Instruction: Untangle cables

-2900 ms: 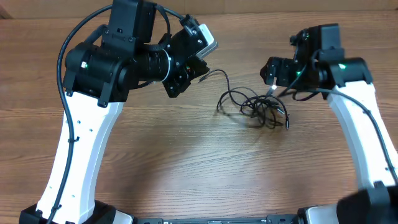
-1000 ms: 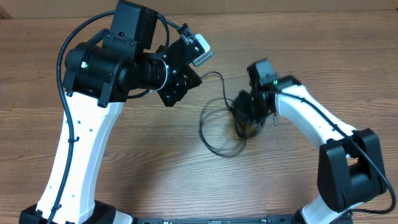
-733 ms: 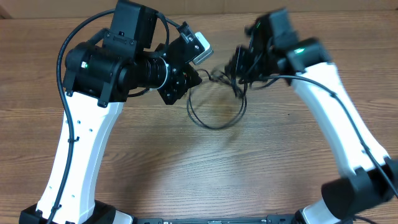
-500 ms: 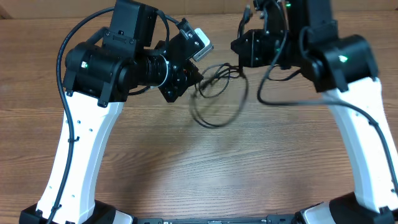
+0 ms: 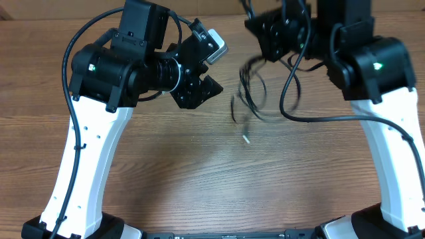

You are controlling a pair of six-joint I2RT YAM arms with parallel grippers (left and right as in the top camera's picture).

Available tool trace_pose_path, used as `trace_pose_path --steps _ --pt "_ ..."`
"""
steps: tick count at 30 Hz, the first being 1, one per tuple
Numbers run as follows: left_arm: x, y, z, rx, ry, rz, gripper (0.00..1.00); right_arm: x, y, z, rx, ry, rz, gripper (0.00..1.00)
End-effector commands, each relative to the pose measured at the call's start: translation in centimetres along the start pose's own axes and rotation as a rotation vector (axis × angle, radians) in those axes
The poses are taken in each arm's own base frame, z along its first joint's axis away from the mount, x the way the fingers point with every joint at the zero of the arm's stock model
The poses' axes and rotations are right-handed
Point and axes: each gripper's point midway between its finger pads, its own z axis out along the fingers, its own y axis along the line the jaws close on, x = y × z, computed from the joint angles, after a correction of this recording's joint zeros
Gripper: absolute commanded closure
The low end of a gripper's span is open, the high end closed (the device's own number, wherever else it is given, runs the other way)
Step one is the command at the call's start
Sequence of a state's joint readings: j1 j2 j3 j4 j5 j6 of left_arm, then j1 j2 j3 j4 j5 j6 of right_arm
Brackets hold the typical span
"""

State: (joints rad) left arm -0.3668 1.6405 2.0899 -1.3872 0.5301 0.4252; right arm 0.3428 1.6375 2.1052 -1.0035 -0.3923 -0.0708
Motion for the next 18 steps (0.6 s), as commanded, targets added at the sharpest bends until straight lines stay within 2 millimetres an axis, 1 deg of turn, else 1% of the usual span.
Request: trace_pose_path --steps 1,3,4,6,8,10,11,12,13,14,18 --pt "-0.5 -0.1 0.2 0.010 -0.010 0.041 0.39 -5.6 2.6 -4.9 -0.021 -0.195 -0.101 0.96" --pt "-0.6 0.1 0.5 0.010 -0.013 0.042 0.39 -7.4 3.7 -6.4 -0.043 -0.262 -0.125 0.96" --pt "-0.7 0.1 0.6 0.015 -0.017 0.043 0.38 -8.4 4.6 -7.5 -0.068 -0.300 -0.145 0.96" --pt "-1.3 -0.2 1.1 0.053 -0.042 0.048 0.34 -9.3 5.6 -8.7 -0.096 -0.333 -0.167 0.96" --pt "-2.1 -0.9 1.3 0.112 -0.081 0.066 0.29 -9.1 5.6 -8.8 -0.092 -0.325 -0.163 0.96" --pt "-3.2 -3.0 1.3 0.249 -0.155 0.154 0.22 -8.1 4.7 -8.2 -0.056 -0.278 -0.143 0.96" --pt "-3.7 -4.0 1.2 0.319 -0.198 0.211 0.19 -7.5 4.0 -7.9 -0.026 -0.253 -0.129 0.96" --pt "-4.1 -4.8 0.9 0.371 -0.239 0.260 0.20 -7.1 3.7 -7.6 -0.012 -0.234 -0.118 0.96" --pt "-4.4 -4.9 1.0 0.388 -0.261 0.287 0.07 -6.9 3.7 -7.5 -0.014 -0.226 -0.115 0.96" --pt "-4.8 -4.7 1.3 0.386 -0.273 0.287 0.00 -6.9 3.7 -7.5 -0.017 -0.225 -0.115 0.96" --pt "-5.0 -3.9 2.3 0.386 -0.263 0.244 0.00 -7.6 4.0 -8.2 -0.016 -0.259 -0.129 0.96"
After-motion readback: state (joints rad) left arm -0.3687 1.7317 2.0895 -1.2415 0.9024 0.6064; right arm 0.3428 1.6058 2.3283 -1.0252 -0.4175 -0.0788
